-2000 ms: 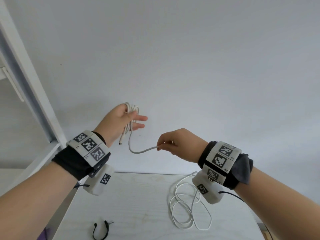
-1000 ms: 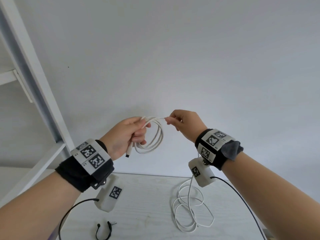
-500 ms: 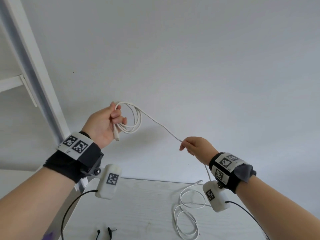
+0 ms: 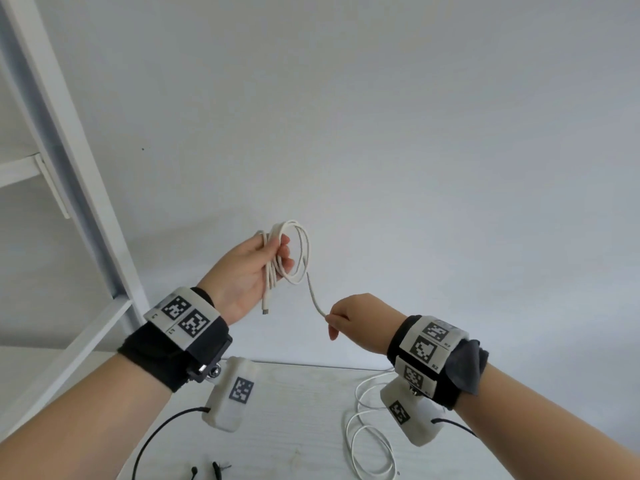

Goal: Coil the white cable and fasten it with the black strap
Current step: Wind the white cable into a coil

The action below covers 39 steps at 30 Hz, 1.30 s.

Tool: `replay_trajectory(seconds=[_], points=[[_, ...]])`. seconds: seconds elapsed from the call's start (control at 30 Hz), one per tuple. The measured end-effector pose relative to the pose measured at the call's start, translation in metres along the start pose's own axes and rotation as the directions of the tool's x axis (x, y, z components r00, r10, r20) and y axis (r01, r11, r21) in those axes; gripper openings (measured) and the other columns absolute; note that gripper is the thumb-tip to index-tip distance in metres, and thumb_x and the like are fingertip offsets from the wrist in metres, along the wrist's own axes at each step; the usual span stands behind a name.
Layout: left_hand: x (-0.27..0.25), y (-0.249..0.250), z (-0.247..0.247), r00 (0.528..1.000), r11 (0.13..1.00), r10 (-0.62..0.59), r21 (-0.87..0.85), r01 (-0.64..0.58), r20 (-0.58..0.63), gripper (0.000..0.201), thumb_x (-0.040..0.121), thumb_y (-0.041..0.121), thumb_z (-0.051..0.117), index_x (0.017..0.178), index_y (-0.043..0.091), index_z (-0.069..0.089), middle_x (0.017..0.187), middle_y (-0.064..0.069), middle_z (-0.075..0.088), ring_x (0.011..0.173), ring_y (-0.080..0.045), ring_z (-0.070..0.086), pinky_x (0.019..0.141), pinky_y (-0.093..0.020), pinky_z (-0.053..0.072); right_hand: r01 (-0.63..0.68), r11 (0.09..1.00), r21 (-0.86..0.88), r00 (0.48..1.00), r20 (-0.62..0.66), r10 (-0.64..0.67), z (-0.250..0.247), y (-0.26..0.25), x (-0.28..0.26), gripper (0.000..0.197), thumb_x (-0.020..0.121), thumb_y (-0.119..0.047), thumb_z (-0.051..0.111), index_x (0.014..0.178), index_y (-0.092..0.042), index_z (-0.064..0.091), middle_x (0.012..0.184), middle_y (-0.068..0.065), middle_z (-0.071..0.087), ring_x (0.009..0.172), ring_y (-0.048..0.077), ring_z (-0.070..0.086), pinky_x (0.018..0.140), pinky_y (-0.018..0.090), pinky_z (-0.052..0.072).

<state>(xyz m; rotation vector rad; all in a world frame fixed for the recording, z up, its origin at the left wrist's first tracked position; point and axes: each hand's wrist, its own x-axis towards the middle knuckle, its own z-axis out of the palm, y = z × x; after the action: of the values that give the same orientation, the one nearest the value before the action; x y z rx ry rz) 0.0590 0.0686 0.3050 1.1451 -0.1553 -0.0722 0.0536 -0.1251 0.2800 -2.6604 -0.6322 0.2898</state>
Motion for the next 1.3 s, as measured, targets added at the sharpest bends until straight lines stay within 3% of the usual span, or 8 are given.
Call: replay_trajectory(seconds=[0.17,0.33,0.43,0.6,0.7,0.9,1.07,1.3], points=[[-0.009,-0.012,0.013,0.997,0.902,0.071,0.424,-0.079,0.035,0.021,0.099,0.016,0.037,0.091,0.008,0.055,0.084,0.000,0.073,0.082,-0.017,0.072,0.081,-0.026,0.053,0.122,0.991,-0.047,0.991,0.059,-0.119,-0.008,-0.024,-0.007,0.036,0.095,-0.027,0.039,0.076,-0.014,0.067,0.057,-0.009,0.047,0.055,0.007,0.043,0.058,0.022,0.035],[-0.015,-0.018,0.012,0.978,0.569,0.130,0.795,-0.209,0.164,0.019,0.097,0.020,0.044,0.091,0.007,0.056,0.079,0.009,0.069,0.072,0.005,0.065,0.072,-0.020,0.047,0.209,0.976,-0.061,0.978,0.010,-0.209,-0.022,-0.038,-0.011,0.035,0.095,-0.027,0.039,0.079,-0.013,0.067,0.066,-0.010,0.052,0.057,0.001,0.043,0.064,0.021,0.031],[-0.021,-0.018,0.011,0.971,0.540,0.110,0.807,-0.239,0.213,0.021,0.097,0.021,0.045,0.088,0.006,0.056,0.074,0.001,0.070,0.066,-0.001,0.064,0.067,-0.024,0.045,0.234,0.971,-0.037,0.970,-0.060,-0.236,-0.034,-0.036,-0.011,0.037,0.095,-0.026,0.041,0.062,-0.026,0.057,0.058,-0.016,0.049,0.055,-0.004,0.050,0.057,0.010,0.034],[-0.027,-0.018,0.010,0.960,0.479,0.055,0.836,-0.266,0.274,0.023,0.097,0.028,0.042,0.084,0.016,0.057,0.057,0.007,0.061,0.055,-0.006,0.054,0.063,-0.022,0.043,0.225,0.973,-0.052,0.961,-0.155,-0.230,-0.040,-0.027,-0.006,0.035,0.091,-0.039,0.045,0.072,-0.017,0.064,0.057,-0.009,0.049,0.053,0.006,0.043,0.055,0.020,0.033],[-0.025,-0.019,0.007,0.965,0.497,0.039,0.832,-0.245,0.260,0.025,0.097,0.023,0.043,0.077,0.008,0.048,0.054,0.008,0.051,0.051,-0.009,0.045,0.063,-0.033,0.046,0.223,0.974,-0.032,0.953,-0.203,-0.225,-0.043,-0.023,-0.005,0.033,0.086,-0.044,0.054,0.070,-0.017,0.063,0.052,-0.008,0.045,0.048,0.008,0.040,0.051,0.020,0.031],[-0.015,0.005,-0.022,0.996,0.713,0.038,0.696,-0.086,0.085,0.021,0.097,0.006,0.039,0.079,0.001,0.048,0.051,0.008,0.041,0.038,-0.001,0.038,0.049,-0.016,0.045,0.078,0.994,0.080,0.993,-0.091,-0.071,-0.051,0.024,-0.012,0.028,0.084,-0.035,0.061,0.059,-0.027,0.051,0.052,-0.010,0.043,0.046,0.004,0.039,0.050,0.019,0.036],[-0.017,0.012,-0.040,0.993,0.734,-0.084,0.679,0.010,0.077,0.024,0.097,0.005,0.037,0.079,0.011,0.052,0.053,0.004,0.036,0.039,-0.004,0.033,0.046,-0.016,0.043,0.054,0.935,0.349,0.988,-0.153,0.000,-0.064,0.051,-0.018,0.023,0.088,-0.021,0.057,0.066,-0.022,0.064,0.041,-0.013,0.040,0.040,0.003,0.031,0.044,0.018,0.031],[-0.030,0.005,-0.012,0.956,0.862,-0.201,0.502,0.069,0.212,0.037,0.087,0.042,0.047,0.078,0.008,0.058,0.048,0.007,0.031,0.042,-0.010,0.026,0.048,-0.019,0.042,0.064,0.921,0.385,0.892,-0.436,0.120,-0.059,0.044,0.005,0.026,0.088,-0.022,0.056,0.063,-0.021,0.061,0.051,-0.004,0.038,0.045,0.011,0.031,0.045,0.021,0.026]])
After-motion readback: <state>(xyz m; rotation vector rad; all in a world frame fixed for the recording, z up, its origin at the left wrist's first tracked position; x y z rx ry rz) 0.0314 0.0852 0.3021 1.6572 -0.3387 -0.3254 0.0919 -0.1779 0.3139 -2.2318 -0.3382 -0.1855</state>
